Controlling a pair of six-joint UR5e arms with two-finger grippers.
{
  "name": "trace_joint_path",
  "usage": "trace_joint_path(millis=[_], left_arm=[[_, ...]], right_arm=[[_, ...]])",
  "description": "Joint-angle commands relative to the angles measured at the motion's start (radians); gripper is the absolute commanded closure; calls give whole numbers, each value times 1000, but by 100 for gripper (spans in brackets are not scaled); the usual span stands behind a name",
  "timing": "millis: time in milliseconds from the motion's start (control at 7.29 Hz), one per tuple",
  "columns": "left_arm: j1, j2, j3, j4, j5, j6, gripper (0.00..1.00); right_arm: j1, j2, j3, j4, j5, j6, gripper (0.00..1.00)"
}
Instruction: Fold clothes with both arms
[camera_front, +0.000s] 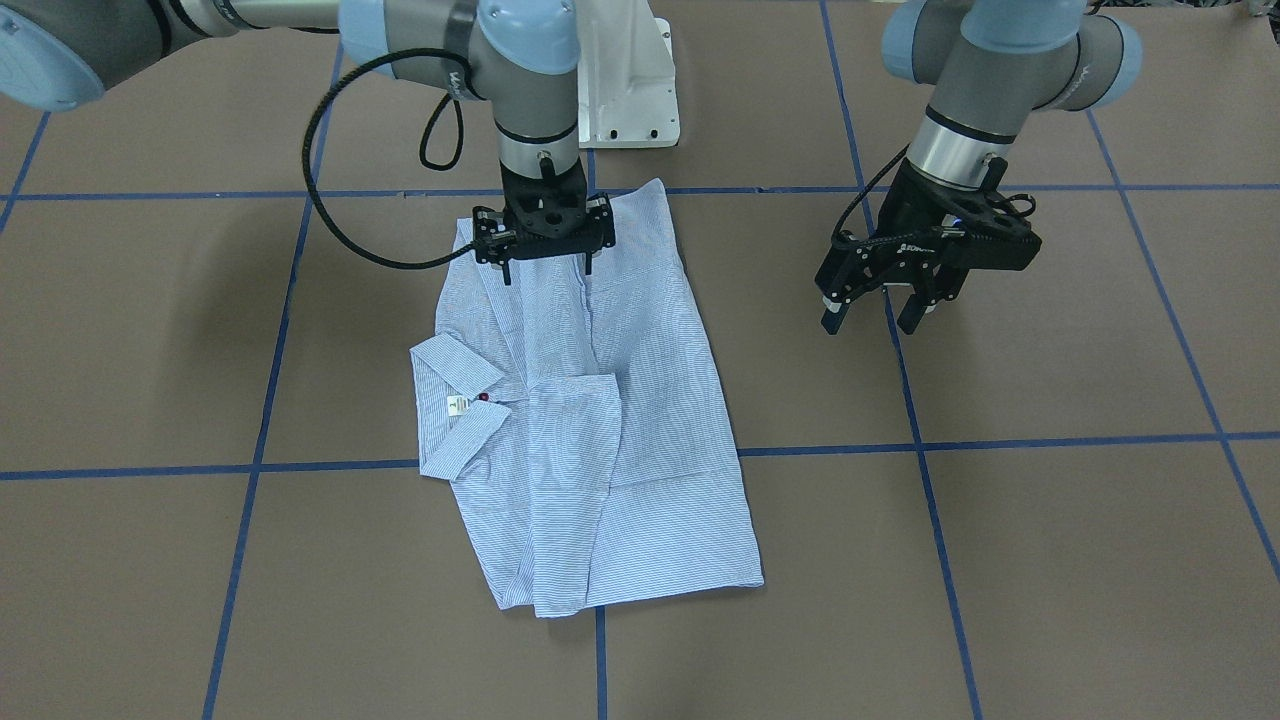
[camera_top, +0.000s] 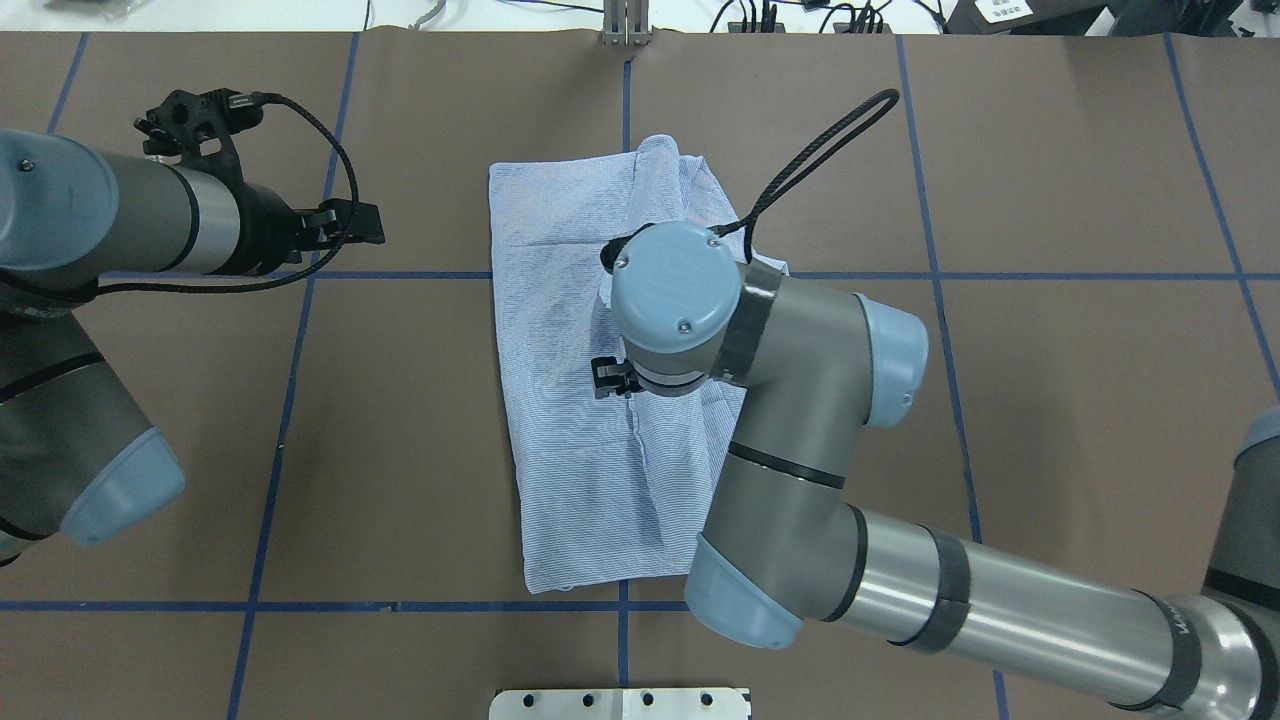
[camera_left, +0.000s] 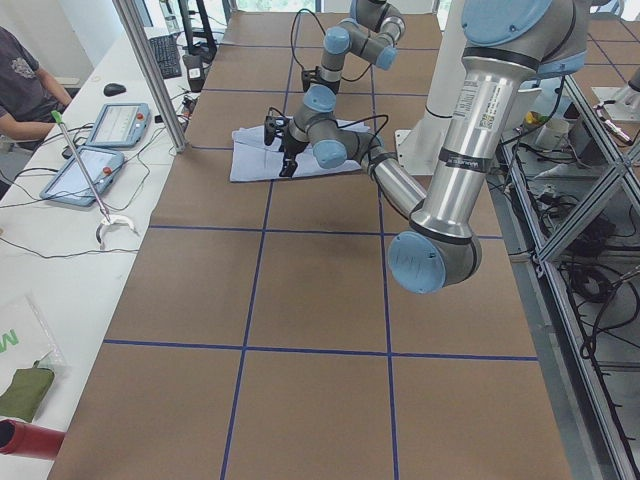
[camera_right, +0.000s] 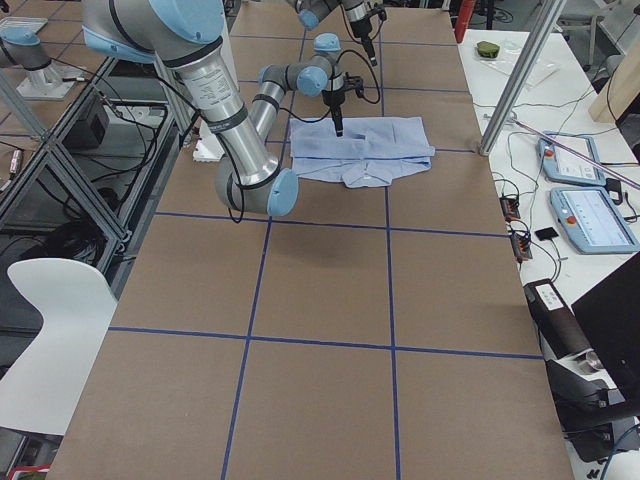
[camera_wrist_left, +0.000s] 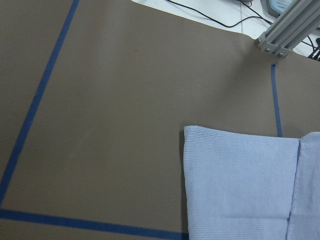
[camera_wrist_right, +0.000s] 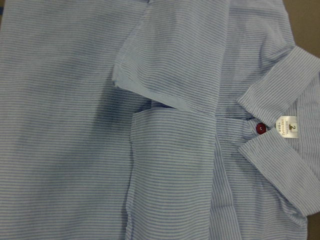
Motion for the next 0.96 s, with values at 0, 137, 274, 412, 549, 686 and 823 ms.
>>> trace_joint_path(millis=[0, 137, 274, 412, 549, 686, 823], left_arm=[[0, 15, -3, -1, -4, -2, 0], [0, 16, -2, -1, -4, -2, 0], [0, 16, -2, -3, -4, -2, 0], [3, 15, 1, -6, -4, -6, 0], [3, 15, 3, -9, -4, -6, 0], [3, 15, 1, -9, -4, -8, 0], [5, 15, 6, -11, -4, -9, 0]], right_arm=[[-47, 46, -126, 2, -59, -40, 0], [-57, 66, -171, 2, -71, -43, 0], [-58, 62, -179, 2, -74, -45, 0], [-63, 56, -179, -1, -76, -46, 0], [-63, 47, -184, -2, -77, -46, 0], [-69, 44, -202, -4, -80, -46, 0], [-69, 41, -202, -5, -81, -48, 0]])
